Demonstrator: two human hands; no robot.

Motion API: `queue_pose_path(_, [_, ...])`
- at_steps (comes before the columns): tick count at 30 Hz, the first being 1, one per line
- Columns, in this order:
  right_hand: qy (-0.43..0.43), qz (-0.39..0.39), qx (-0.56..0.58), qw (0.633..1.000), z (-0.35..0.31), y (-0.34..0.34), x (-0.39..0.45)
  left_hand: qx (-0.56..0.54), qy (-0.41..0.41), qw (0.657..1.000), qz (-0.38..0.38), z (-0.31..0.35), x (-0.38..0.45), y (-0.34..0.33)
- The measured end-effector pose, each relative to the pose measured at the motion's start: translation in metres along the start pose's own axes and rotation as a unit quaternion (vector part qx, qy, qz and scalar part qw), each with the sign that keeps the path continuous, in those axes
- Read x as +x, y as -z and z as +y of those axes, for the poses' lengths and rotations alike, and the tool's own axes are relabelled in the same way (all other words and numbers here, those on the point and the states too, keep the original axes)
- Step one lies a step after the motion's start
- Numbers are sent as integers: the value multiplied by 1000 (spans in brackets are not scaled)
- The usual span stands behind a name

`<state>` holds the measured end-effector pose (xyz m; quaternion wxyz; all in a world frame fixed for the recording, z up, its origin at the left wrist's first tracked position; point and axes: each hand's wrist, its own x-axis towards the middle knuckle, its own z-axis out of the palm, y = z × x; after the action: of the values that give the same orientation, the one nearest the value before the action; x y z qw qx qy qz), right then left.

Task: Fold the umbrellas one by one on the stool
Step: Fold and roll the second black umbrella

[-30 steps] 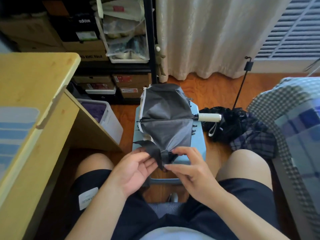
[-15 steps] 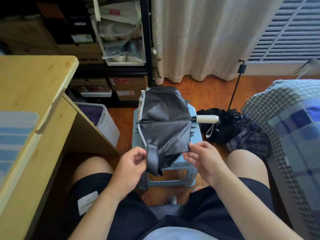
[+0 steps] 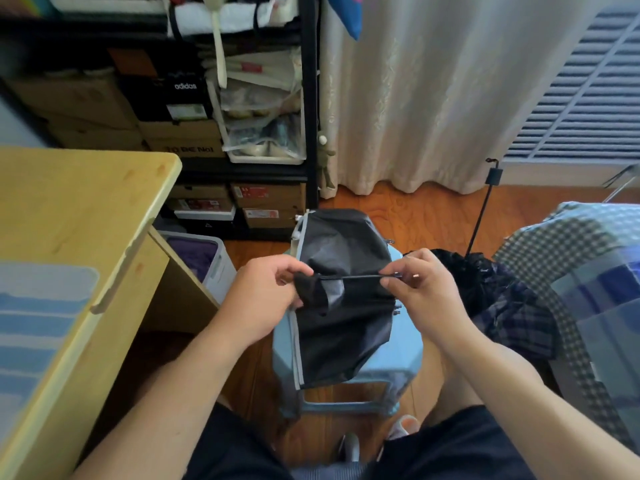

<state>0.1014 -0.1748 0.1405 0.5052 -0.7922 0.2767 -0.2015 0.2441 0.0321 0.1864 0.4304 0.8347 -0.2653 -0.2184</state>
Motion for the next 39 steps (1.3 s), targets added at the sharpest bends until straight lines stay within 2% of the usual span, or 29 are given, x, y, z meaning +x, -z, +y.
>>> queue_pose_path(2, [22,-11,4,1000,1,0,15,45,-13,999,21,2,18,2])
queue_pose_path(4, [1,-56,27,998,-1,1,32,38,-14,999,19,5,42,7])
queue_pose_path(7, [-63,-144,77,985,-1,5,56,-102,21,994,-29,7,82,16])
queue_pose_path(9, [-78,-123,64,987,8,3,72,-179,60,981,-51,4,104,17])
queue_pose_path(12, [-96,-60,42,993,25,-5,93,-197,97,975,-17,-6,126,6])
queue_pose_path(17, [-135,-58,15,989,47,-18,112,-236,194,952,-26,-23,121,-12])
queue_pose_path(20, [-132,-43,-25,990,59,-15,111,-221,192,956,16,-37,120,-19])
queue_pose_path(24, [-125,13,-54,991,65,7,94,-150,101,982,54,-28,131,-21])
queue_pose_path(27, [-89,45,-119,988,70,23,63,4,76,994,81,-20,142,-28])
queue_pose_path(29, [-57,30,-159,985,72,27,33,117,86,981,129,-20,137,-32])
queue_pose_path(30, [-51,13,-167,985,74,26,19,118,82,977,161,-21,126,-34])
queue_pose_path(32, [-86,-20,-150,985,83,21,-4,35,85,976,198,-26,88,-34])
queue_pose_path(34, [-178,-30,-70,981,93,11,-21,-30,146,974,171,-44,38,-38])
queue_pose_path(36, [-261,-26,25,965,100,-2,-33,-50,230,968,91,-69,-8,-48])
queue_pose_path(39, [-300,-11,100,949,93,-19,-40,-1,292,956,-35,-94,-49,-66])
